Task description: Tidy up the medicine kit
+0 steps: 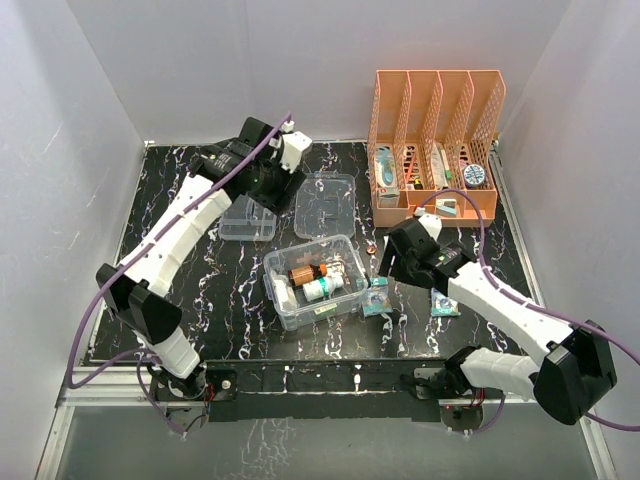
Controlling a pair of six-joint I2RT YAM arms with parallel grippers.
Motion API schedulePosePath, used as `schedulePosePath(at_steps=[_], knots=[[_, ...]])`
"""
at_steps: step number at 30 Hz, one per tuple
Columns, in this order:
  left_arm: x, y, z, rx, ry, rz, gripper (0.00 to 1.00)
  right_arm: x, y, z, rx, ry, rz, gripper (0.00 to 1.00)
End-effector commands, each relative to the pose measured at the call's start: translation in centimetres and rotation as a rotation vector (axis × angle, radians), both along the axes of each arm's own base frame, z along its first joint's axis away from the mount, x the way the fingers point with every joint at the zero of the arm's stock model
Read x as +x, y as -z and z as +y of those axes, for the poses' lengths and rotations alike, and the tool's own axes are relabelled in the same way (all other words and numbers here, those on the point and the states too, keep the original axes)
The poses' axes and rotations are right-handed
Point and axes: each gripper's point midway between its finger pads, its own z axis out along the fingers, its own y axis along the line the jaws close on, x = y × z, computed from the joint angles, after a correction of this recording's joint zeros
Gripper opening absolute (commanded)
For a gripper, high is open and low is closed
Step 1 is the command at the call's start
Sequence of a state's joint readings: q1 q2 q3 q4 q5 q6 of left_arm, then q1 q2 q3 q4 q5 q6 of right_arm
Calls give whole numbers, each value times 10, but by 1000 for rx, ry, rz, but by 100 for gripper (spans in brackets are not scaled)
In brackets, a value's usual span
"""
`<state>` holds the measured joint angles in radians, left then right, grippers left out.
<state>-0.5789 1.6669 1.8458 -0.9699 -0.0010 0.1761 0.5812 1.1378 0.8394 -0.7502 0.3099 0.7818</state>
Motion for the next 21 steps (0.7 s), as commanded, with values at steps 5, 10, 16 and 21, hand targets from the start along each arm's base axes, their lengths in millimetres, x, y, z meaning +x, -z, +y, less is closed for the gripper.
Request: schedulePosePath(at_steps=[5, 10, 16, 21], knots=[[4, -30, 44, -82, -197, -43, 64, -13, 38, 8, 11, -80, 84, 60], [0, -30, 62, -95, -255, -30, 78, -15, 56, 4, -34, -92, 128, 59], [-7, -26, 69, -110, -264, 4, 90, -11, 73, 14, -41, -152, 184, 57], [-9, -22, 74, -110, -271, 13, 90, -8, 81, 17, -66, -189, 217, 55]])
